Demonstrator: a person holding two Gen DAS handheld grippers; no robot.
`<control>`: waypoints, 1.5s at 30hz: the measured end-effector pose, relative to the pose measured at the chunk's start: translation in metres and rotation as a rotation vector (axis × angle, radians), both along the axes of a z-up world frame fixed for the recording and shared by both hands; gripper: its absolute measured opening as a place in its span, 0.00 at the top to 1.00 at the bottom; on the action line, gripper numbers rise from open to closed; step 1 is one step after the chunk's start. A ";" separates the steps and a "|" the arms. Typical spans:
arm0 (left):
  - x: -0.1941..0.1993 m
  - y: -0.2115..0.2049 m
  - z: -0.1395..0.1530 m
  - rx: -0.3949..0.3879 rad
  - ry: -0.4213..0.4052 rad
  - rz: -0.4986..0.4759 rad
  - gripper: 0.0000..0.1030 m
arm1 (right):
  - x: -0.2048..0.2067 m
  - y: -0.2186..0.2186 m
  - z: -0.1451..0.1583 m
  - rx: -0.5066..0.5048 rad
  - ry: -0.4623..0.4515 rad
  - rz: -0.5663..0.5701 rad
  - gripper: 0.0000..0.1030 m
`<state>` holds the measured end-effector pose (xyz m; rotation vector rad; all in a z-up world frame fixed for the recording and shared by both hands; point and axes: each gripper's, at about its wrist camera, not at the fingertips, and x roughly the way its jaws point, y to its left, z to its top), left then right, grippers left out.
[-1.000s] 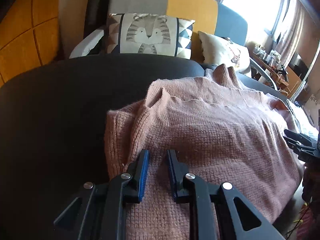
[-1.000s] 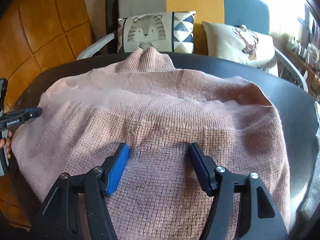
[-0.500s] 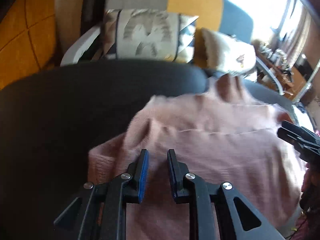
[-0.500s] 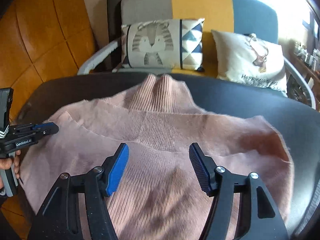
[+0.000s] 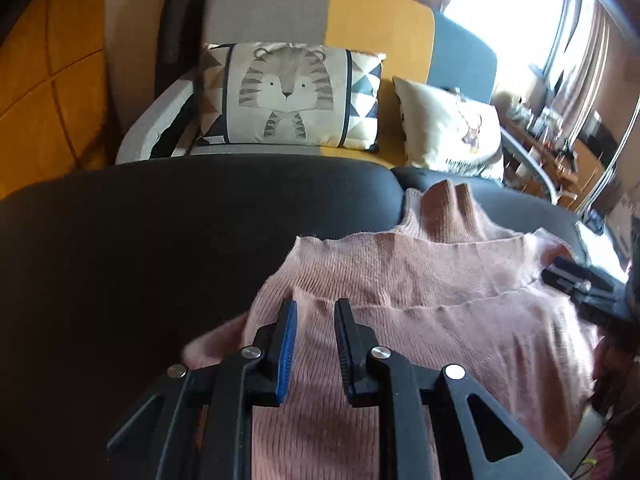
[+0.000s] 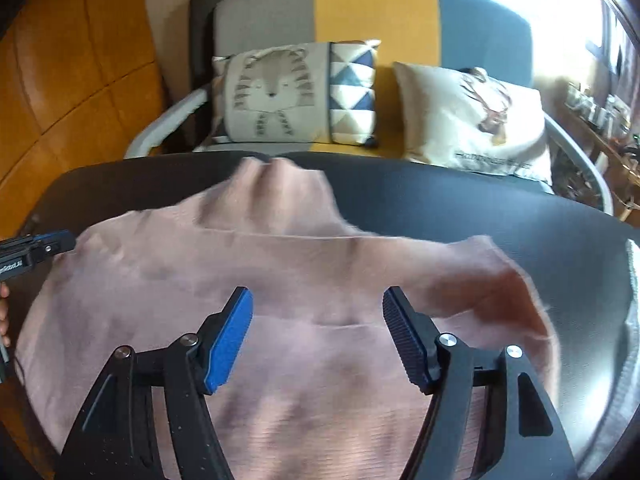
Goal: Fold clothes
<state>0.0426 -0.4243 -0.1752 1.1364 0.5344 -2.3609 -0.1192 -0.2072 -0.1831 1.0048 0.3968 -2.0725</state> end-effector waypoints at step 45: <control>0.119 0.097 0.001 -0.006 0.061 -0.013 0.82 | 0.095 0.139 0.015 -0.027 0.061 -0.035 0.24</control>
